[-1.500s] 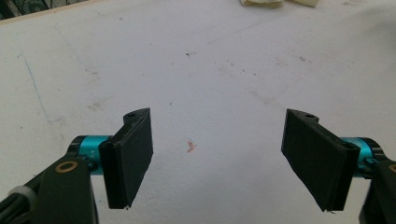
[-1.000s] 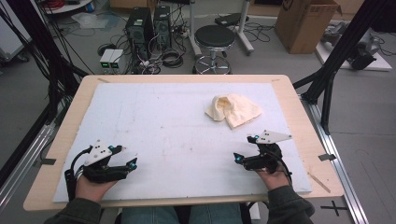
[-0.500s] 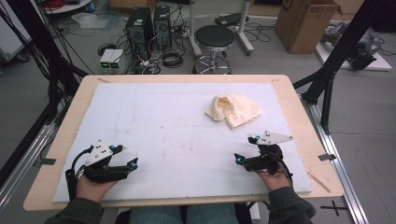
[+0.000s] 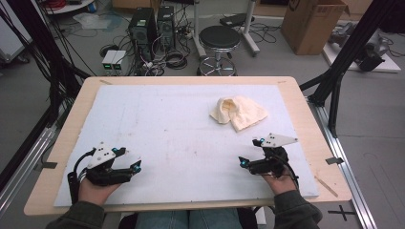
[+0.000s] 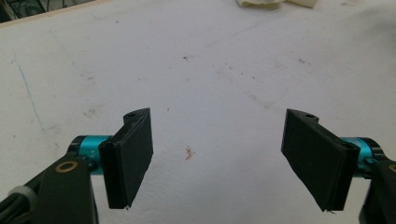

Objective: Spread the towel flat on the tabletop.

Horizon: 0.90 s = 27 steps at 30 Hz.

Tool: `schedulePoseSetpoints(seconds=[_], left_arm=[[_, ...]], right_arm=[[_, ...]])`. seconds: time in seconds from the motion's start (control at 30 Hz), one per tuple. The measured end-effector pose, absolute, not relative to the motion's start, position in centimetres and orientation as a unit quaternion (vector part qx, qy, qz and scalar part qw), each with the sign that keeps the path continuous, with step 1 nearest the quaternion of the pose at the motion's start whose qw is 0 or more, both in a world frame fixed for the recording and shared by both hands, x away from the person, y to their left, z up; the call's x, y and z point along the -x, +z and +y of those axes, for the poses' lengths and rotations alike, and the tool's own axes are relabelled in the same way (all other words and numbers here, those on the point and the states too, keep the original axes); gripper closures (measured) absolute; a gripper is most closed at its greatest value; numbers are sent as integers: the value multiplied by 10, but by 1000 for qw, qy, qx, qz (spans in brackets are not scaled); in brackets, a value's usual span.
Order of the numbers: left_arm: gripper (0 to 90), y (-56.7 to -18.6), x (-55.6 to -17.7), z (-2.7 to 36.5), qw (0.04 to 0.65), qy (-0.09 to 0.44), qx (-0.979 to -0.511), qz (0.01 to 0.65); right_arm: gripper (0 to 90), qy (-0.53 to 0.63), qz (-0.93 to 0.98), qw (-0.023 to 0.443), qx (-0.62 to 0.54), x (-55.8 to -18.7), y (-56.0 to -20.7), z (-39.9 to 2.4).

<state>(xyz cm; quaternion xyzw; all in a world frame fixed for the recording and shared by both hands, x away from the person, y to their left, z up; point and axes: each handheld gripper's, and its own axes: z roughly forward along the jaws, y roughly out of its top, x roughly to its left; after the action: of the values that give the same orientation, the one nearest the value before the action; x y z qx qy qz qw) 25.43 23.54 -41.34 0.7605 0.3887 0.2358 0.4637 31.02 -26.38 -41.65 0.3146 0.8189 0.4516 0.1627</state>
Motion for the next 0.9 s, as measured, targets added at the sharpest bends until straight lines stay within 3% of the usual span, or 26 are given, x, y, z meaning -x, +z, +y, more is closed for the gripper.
schedulePoseSetpoints(seconds=[0.43,0.9], left_arm=[[254,-413,-253,237,464,240,-758,391],[255,-413,-256,233,463,240,-762,384]], right_arm=[[121,446,821,154,-322,-333,-404,-267],[139,437,819,163,-334,-382,-363,-270]])
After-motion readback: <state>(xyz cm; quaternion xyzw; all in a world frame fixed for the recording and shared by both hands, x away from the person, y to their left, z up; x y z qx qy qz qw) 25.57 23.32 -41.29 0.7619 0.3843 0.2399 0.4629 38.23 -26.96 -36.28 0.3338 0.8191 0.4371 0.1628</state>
